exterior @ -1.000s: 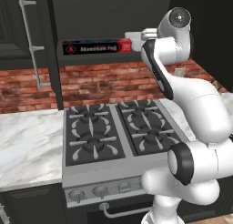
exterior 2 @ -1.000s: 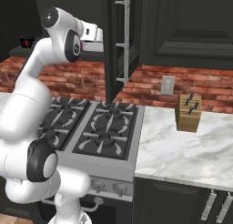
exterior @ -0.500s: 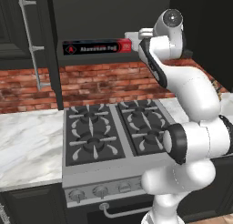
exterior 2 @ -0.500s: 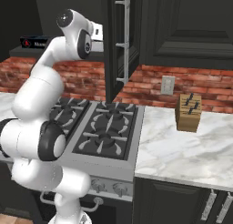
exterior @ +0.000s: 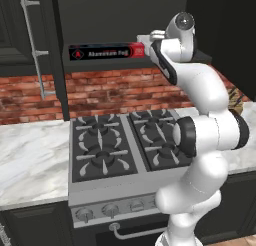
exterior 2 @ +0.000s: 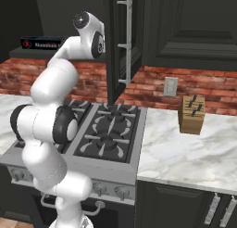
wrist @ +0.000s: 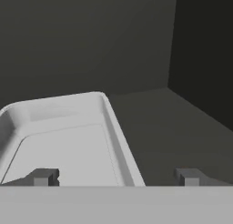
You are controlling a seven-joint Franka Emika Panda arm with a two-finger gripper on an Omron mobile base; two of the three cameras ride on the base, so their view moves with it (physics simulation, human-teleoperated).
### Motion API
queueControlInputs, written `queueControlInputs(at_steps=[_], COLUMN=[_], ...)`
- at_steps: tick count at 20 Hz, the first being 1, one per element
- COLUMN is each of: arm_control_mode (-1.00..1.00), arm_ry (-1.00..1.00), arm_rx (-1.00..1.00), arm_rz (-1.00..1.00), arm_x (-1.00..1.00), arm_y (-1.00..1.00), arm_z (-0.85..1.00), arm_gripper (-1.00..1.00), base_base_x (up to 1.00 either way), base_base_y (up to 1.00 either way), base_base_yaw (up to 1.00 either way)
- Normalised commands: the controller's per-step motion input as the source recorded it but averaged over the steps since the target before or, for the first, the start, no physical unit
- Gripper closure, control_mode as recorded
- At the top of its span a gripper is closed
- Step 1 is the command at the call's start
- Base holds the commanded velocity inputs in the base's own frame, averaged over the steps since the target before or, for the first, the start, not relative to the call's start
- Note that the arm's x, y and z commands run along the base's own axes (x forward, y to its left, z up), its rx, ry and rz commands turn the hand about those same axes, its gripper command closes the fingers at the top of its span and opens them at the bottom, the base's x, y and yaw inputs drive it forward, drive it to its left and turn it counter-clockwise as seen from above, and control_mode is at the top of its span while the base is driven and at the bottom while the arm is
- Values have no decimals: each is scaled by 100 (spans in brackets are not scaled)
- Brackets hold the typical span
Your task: Retrieve the tupperware and aluminum foil from the cabinet and place them on the dining counter near the plate with onion and eggplant to prepare for storing leftovers.
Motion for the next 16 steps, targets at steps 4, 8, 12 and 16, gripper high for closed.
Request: queueControlInputs(at_steps=[4,8,12,16], arm_control_mode=[-100,-100,-100,-100], arm_ry=[7,6,11,14], arm_rx=[3,3,0,0], arm_rz=[0,0,0,0], arm_x=[70,63,25,10], arm_y=[0,0,0,0], arm_z=[-8,-11,-71,-100], arm_gripper=[-100,-100,100,100], base_base_x=[0,0,0,0], base_base_y=[0,0,0,0], base_base_yaw=[0,0,0,0])
